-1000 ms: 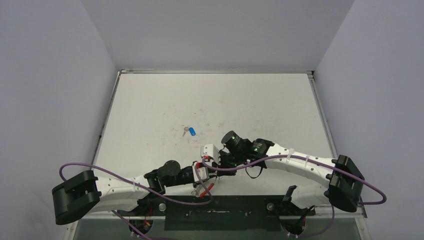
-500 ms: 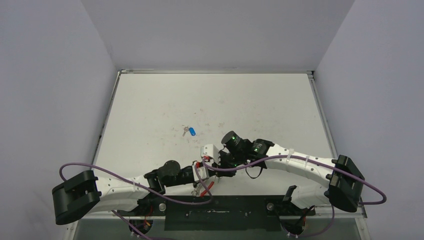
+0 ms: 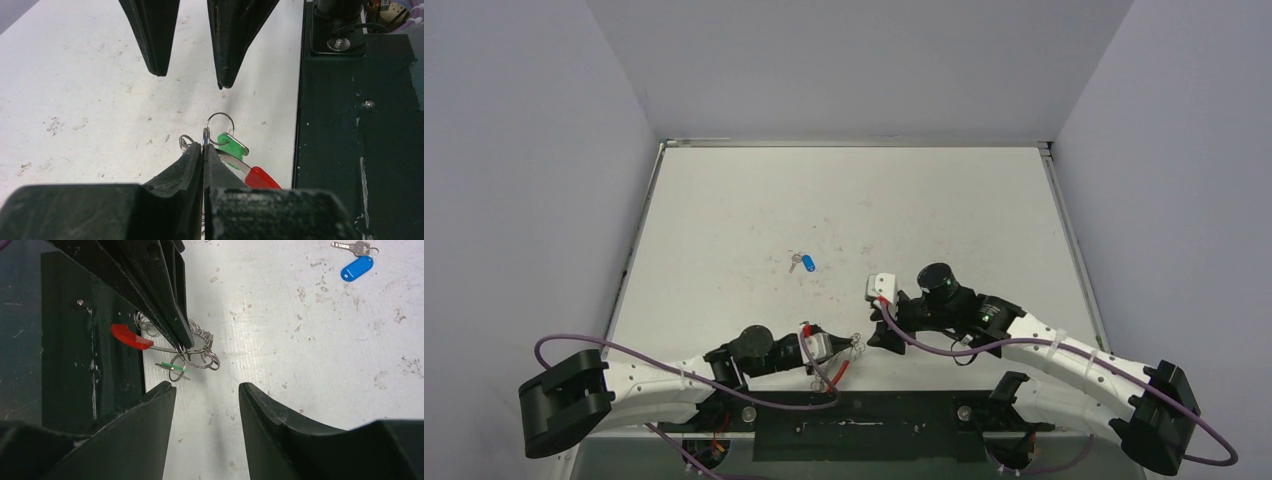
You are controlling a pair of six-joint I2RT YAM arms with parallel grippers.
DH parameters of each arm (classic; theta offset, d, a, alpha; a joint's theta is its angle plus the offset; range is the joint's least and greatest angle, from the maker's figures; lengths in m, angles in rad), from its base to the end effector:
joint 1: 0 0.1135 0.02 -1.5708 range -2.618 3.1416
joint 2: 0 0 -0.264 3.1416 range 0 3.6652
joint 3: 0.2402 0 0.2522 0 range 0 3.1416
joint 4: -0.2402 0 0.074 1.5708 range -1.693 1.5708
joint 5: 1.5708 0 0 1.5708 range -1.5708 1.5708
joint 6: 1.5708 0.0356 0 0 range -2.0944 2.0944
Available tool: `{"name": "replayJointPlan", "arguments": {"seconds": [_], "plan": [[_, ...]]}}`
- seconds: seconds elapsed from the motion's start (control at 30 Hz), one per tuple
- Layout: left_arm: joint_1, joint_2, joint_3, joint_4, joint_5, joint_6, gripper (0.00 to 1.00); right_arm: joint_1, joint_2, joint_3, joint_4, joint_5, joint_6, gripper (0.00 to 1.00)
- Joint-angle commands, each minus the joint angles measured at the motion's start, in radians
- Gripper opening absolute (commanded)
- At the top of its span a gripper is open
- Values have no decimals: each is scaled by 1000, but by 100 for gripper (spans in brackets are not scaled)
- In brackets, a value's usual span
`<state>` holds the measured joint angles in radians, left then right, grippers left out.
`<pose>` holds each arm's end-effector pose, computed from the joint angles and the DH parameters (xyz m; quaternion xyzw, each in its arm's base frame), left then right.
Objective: Put the keys on the keyring
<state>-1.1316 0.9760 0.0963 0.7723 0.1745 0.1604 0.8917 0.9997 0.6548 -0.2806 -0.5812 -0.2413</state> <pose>0.0722 -0.1681 0.1700 0.4927 0.5568 -0.3680 0.5584 0.1181 0.1774 0.2485 -0.5679 0.6498 0.3811 0.3318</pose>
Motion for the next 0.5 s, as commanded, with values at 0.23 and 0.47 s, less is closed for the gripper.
{"name": "replayJointPlan", "arguments": {"seconds": [0.23, 0.47], "plan": [[-4, -97, -19, 43, -21, -13, 0, -25, -47, -122, 288, -144, 197, 48], [-3, -102, -18, 34, -22, -9, 0, -25, -29, -166, 430, -119, 331, 47]]}}
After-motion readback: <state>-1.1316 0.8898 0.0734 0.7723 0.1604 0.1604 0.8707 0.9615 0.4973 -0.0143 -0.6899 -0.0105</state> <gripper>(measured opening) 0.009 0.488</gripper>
